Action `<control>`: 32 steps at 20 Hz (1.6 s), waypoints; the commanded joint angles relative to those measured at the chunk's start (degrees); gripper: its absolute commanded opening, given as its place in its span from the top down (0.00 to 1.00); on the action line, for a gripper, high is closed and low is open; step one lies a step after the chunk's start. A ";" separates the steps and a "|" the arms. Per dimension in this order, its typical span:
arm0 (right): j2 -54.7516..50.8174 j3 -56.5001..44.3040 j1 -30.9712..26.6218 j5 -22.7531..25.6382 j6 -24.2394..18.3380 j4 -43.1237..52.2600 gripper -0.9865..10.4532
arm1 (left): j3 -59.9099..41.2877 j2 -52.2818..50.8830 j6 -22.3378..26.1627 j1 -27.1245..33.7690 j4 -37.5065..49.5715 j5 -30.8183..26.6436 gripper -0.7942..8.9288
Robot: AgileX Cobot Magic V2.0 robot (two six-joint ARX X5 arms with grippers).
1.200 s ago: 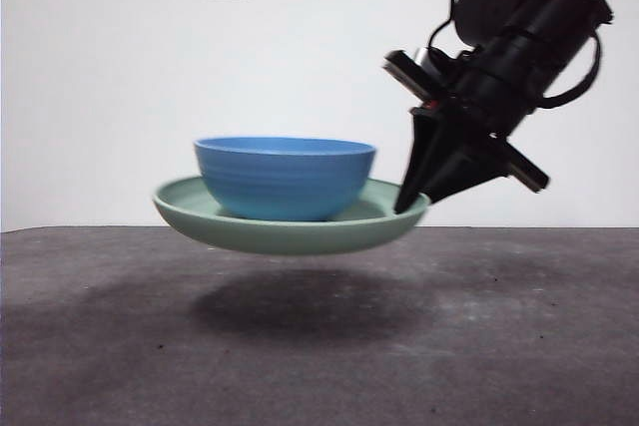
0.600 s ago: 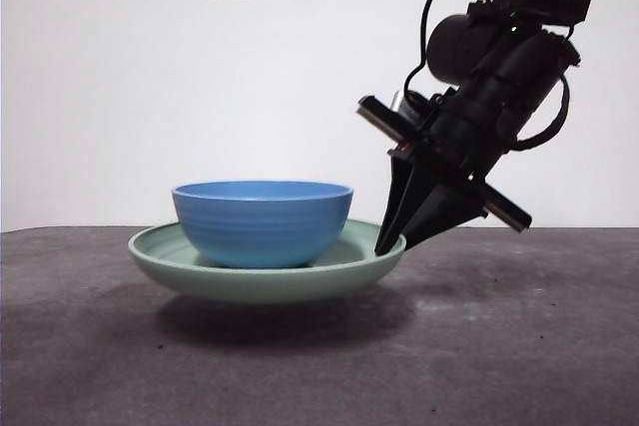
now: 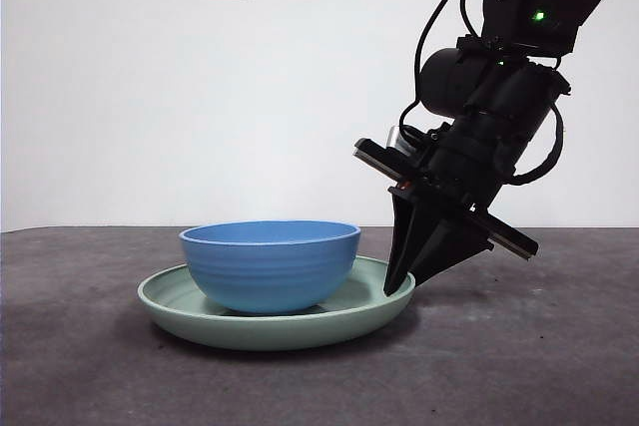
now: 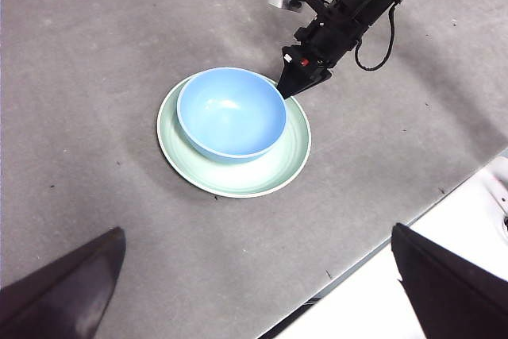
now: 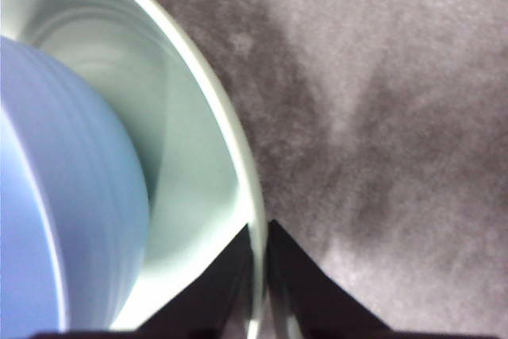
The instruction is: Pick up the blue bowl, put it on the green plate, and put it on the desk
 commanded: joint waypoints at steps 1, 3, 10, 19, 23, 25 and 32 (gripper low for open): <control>1.77 1.22 0.48 1.29 -0.68 -0.76 0.89 | 0.74 0.20 0.24 -0.57 0.55 0.11 0.24; 1.75 1.22 0.55 5.09 -0.68 -1.42 0.76 | 0.74 0.20 0.28 -0.57 0.57 0.11 0.24; -2.82 1.31 0.17 8.81 -0.94 -3.50 0.55 | 0.74 0.20 1.64 -0.57 -0.02 0.11 0.24; -28.09 1.31 3.43 27.19 -3.82 -24.37 0.40 | 0.74 -0.17 1.70 -0.57 -2.34 3.41 0.24; -44.02 1.31 9.55 29.00 -2.25 -31.69 0.40 | 0.74 -0.70 1.07 -0.57 -2.34 8.07 0.24; -50.38 1.31 13.09 28.94 -0.26 -34.01 0.40 | 0.74 -0.87 -0.61 -0.57 -2.21 8.07 0.24; -64.41 1.29 22.97 29.20 4.04 -40.04 0.40 | 0.74 -1.68 -5.97 -0.57 -1.88 8.07 0.24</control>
